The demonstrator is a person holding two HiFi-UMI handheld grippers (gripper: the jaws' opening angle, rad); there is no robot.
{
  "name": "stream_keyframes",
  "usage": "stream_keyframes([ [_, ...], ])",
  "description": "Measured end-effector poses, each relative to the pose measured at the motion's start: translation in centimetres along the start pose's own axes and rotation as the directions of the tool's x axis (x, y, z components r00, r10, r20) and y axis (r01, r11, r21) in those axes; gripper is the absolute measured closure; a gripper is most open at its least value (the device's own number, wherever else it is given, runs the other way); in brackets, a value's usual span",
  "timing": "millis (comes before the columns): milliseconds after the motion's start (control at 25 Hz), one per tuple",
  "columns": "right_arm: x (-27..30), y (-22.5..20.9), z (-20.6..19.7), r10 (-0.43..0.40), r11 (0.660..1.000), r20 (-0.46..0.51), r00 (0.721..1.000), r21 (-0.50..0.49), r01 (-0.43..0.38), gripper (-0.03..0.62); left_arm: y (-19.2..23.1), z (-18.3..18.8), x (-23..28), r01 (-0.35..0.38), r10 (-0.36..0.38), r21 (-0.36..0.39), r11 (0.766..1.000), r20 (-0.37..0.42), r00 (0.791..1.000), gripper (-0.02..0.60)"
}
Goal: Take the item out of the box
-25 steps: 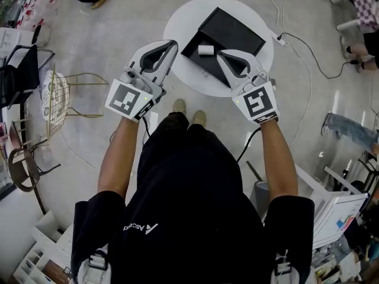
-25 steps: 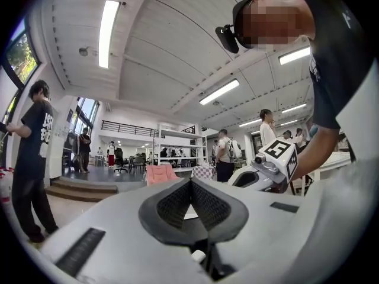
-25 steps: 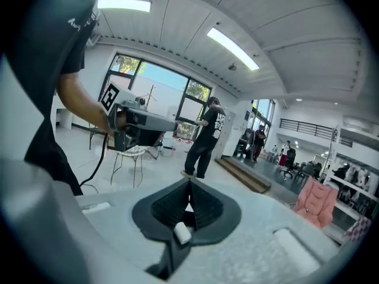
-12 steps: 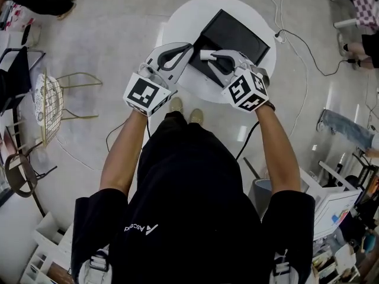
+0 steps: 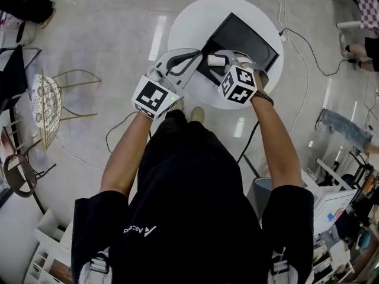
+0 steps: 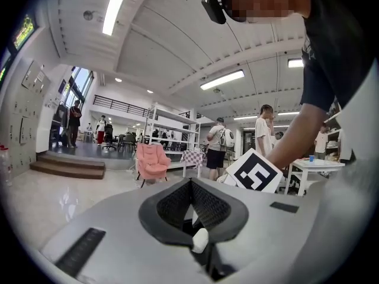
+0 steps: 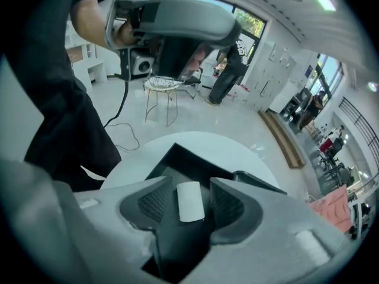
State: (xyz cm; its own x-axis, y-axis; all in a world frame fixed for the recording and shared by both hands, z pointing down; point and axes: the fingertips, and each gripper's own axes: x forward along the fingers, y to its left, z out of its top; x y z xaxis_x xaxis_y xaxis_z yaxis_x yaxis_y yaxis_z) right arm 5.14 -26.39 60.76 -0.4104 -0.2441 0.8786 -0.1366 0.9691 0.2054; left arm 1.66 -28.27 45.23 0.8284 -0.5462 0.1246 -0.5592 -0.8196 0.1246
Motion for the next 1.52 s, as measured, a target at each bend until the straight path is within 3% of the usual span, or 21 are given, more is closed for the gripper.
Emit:
stream_keyframes([
  [400,5.1,0.2,-2.4,0.076,0.995,-0.191,0.979,-0.049,-0.087,0.381,2.1,-1.3,-0.3,0.022,-0.022,-0.024,0.999,-0.002,1.0,0.581],
  [760,7.3,-0.1,-3.2,0.016,0.985,-0.295,0.955,-0.159,-0.065,0.384,2.7,-1.6,-0.7,0.028,-0.028,-0.042,0.999,-0.001,1.0,0.581],
  [920,7.7,-0.2,-3.6,0.013,0.982,-0.32,0.947,-0.174,-0.073,0.416,3.1,-1.5,-0.7,0.03,-0.03,-0.041,0.999,0.0,1.0,0.581],
  [1120,7.1,-0.3,-3.4,0.005,0.988,-0.288,0.957,-0.146,-0.049,0.421,2.8,-1.7,-0.7,0.039,-0.039,-0.037,0.999,-0.008,0.999,0.581],
  [1320,4.4,-1.0,-2.2,-0.036,0.999,-0.185,0.982,-0.02,0.033,0.421,2.2,-1.5,-0.8,0.053,-0.053,-0.02,0.998,-0.017,0.998,0.581],
  [1520,0.4,-1.6,-0.9,-0.114,0.985,-0.047,0.992,0.124,0.119,0.421,0.9,-0.7,-0.6,0.059,-0.059,-0.006,0.998,-0.014,0.998,0.581],
])
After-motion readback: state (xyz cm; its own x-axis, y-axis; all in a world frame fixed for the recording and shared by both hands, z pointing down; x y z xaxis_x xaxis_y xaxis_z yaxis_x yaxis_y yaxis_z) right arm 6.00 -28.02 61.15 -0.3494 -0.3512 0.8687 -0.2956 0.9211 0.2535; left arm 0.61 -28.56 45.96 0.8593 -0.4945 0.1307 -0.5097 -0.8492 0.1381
